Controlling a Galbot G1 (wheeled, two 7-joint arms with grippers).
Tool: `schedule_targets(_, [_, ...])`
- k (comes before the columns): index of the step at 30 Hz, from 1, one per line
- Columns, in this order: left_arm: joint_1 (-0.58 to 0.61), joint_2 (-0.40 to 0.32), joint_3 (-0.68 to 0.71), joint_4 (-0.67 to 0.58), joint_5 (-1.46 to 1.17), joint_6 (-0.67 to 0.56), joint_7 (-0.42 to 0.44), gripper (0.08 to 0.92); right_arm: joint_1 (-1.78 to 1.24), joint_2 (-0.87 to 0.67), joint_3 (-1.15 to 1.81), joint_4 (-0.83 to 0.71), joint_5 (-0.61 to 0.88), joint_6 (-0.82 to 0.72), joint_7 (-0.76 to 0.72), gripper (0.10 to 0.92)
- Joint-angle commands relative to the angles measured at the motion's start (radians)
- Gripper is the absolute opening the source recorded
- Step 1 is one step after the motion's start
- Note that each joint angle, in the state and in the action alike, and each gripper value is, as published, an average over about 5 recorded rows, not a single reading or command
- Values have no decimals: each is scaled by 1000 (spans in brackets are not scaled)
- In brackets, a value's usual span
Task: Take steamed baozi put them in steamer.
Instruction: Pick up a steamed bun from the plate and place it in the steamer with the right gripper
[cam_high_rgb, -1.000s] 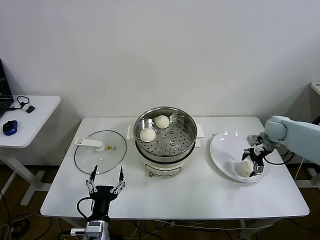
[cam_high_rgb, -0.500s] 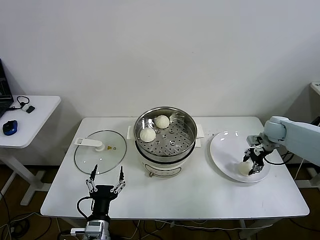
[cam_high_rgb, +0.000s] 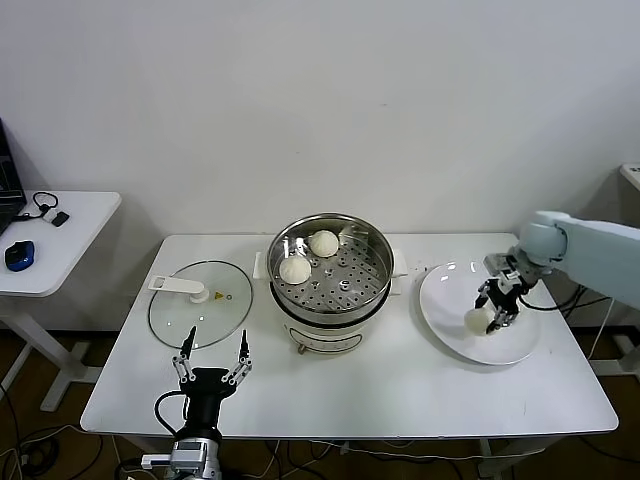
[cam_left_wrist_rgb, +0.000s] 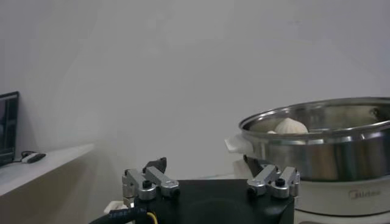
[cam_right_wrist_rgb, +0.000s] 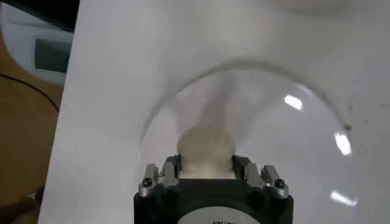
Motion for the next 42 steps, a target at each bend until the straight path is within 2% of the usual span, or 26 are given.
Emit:
schedule_targets(1, [3, -49, 0, -4, -2, -3, 0, 823, 379, 132, -158, 177, 124, 39, -14, 577])
schedule_targets(11, [6, -49, -1, -8, -3, -7, -4, 823, 426, 265, -37, 240, 25, 164, -8, 591])
schedule_targets(17, [8, -49, -4, -9, -5, -8, -5, 823, 441, 328, -26, 268, -73, 317, 25, 634])
schedule_targets(23, [7, -49, -2, -4, -4, -9, -7, 823, 433, 384, -55, 292, -172, 495, 121, 656])
schedule_targets(27, [6, -49, -4, -2, -6, -9, -8, 823, 383, 402, -49, 305, -247, 561, 203, 674])
schedule_targets(34, [3, -49, -6, 3, -7, -8, -9, 823, 274, 435, -13, 217, -360, 641, 262, 679])
schedule_targets(42, [-3, -49, -12, 5, -13, -5, -8, 823, 208, 504, -17, 130, -363, 657, 263, 683])
